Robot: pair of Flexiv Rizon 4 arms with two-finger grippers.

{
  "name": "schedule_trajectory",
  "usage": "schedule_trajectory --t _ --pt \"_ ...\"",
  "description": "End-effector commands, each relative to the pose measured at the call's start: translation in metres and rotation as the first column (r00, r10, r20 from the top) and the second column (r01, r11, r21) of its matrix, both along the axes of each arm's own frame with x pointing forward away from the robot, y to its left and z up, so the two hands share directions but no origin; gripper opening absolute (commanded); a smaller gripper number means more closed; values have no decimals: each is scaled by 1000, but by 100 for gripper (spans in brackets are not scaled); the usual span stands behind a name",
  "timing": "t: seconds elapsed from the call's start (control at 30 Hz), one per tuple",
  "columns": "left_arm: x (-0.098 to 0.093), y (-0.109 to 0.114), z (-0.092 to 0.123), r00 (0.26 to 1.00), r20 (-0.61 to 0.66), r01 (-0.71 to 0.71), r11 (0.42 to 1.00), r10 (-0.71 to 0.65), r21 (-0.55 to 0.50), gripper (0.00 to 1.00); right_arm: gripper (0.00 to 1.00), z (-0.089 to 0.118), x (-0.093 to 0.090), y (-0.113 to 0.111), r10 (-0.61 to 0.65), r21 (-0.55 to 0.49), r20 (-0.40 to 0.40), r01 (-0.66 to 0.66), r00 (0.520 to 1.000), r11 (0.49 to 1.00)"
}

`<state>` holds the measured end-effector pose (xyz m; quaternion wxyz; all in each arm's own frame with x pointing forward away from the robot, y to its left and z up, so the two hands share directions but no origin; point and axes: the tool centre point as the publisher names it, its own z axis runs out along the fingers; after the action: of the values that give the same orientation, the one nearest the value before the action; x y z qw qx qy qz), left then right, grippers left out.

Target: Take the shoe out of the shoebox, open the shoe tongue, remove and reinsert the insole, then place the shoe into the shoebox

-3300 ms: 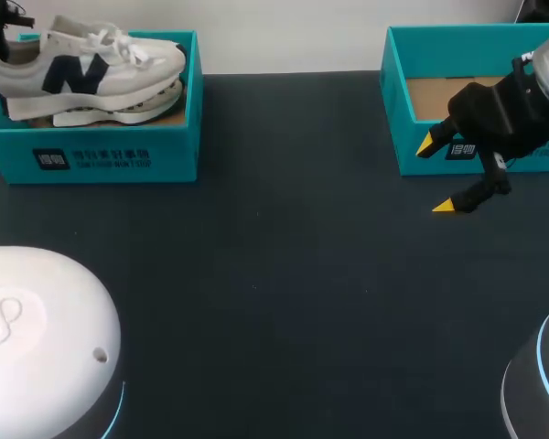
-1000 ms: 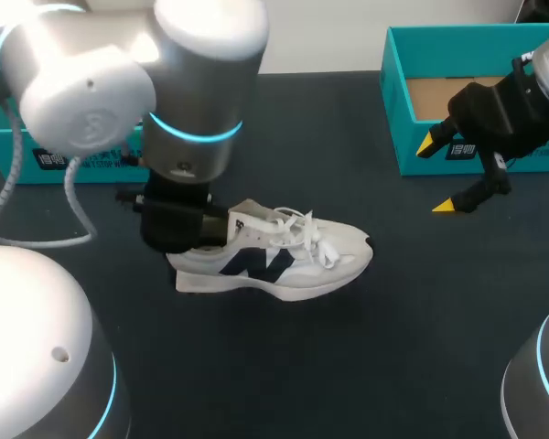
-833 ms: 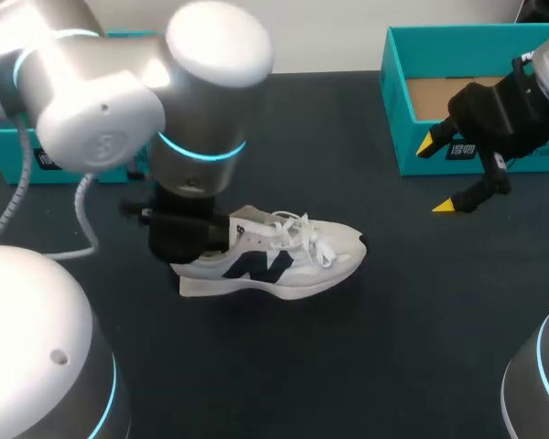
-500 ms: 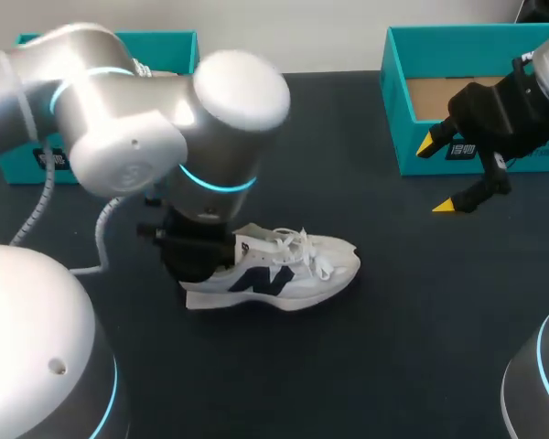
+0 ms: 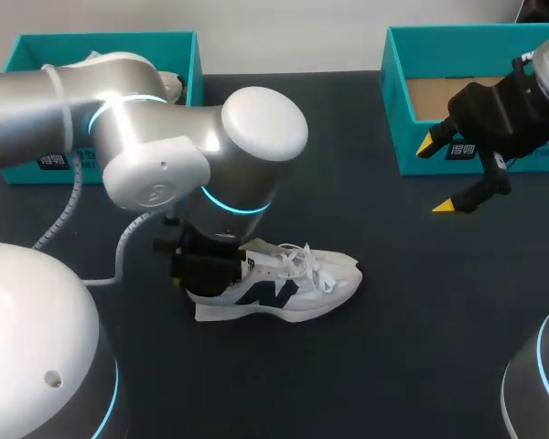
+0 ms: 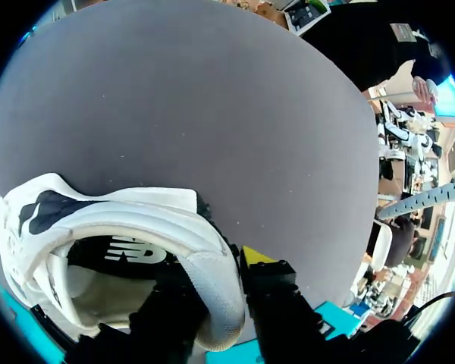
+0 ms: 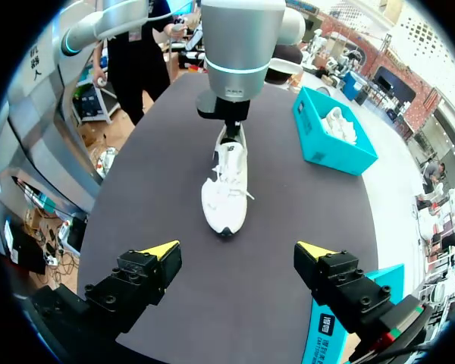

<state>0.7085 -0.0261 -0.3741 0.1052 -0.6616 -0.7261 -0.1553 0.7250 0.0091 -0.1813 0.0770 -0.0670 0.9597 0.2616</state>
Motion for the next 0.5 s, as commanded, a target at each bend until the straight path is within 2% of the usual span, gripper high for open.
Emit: schedule_trajectory --t 0.03,0.07,0.3,0.5 --pt "1 0 -1 1000 -6 6 1000 -6 -10 93 100 -1 1 1 -1 -2 -2 1 1000 1000" --pt "0 0 1 1000 -3 9 1000 -9 -11 100 100 -1 1 1 -1 -2 -2 1 1000 1000" --pt "-13 5 34 1000 12 18 992 -16 -123 100 100 -1 1 1 -1 -2 -2 1 1000 1000" --pt "-17 14 66 997 26 -61 967 69 -249 100 100 -1 1 1 -1 -2 -2 1 1000 1000"
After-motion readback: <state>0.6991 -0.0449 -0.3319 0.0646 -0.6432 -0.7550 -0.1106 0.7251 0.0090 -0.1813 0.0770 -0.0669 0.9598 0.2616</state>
